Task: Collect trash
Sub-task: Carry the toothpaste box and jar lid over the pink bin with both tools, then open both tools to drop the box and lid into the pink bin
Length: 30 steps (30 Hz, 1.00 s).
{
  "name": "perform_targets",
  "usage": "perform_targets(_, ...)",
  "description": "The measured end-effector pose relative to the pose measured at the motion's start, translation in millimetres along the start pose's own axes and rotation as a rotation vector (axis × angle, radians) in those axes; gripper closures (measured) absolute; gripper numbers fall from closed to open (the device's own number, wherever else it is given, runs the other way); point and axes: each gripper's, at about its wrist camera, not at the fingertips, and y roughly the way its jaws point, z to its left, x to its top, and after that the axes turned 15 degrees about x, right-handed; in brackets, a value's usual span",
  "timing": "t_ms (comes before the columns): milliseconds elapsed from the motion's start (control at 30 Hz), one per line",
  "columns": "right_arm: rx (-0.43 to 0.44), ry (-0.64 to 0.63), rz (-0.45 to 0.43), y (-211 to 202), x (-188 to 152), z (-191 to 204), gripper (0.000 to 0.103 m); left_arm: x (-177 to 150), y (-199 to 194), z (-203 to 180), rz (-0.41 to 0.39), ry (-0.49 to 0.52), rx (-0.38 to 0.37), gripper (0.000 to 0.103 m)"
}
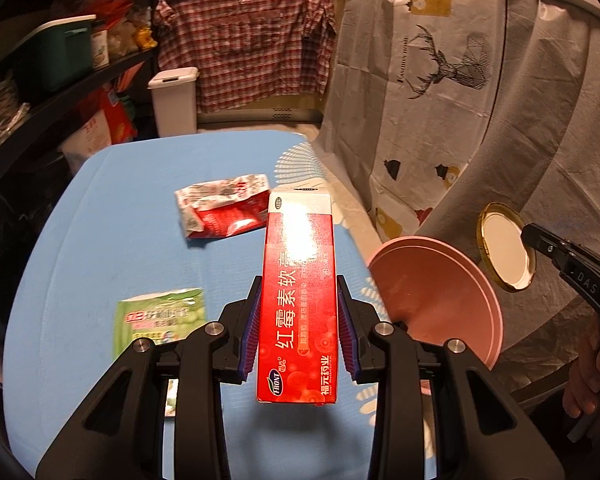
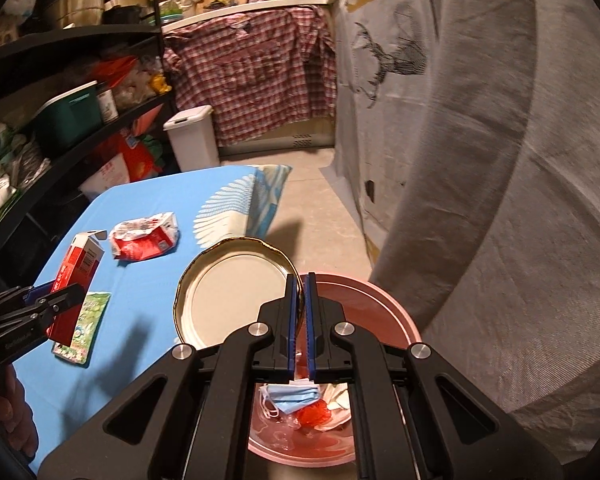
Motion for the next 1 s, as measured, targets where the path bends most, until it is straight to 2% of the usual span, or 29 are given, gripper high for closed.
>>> perform_targets(200, -0.051, 0.037, 0.003, -0.5, -0.3, -14.3, 0.099, 4.7, 2.8, -20.4, -0.007, 0.023, -0.044, 0.069)
perform_targets(300, -0.078, 0.045, 0.002, 0.0, -0.2, -17.5, 0.099, 5.6, 5.9, -31.1, 0.0, 0.041, -0.095, 0.069)
perform_targets(533, -0.123, 0.054, 0.01, 1.8, -1.7, -24.5, 0.099, 2.3, 10.6, -69.6, -0.011, 0.135, -0.183, 0.069)
perform_targets(1000, -0.16, 0.074, 0.024, 4.9, -5.7, -37.9, 0.097, -0.2, 18.9, -104.5, -0.021, 0.2, -0.234, 0.069)
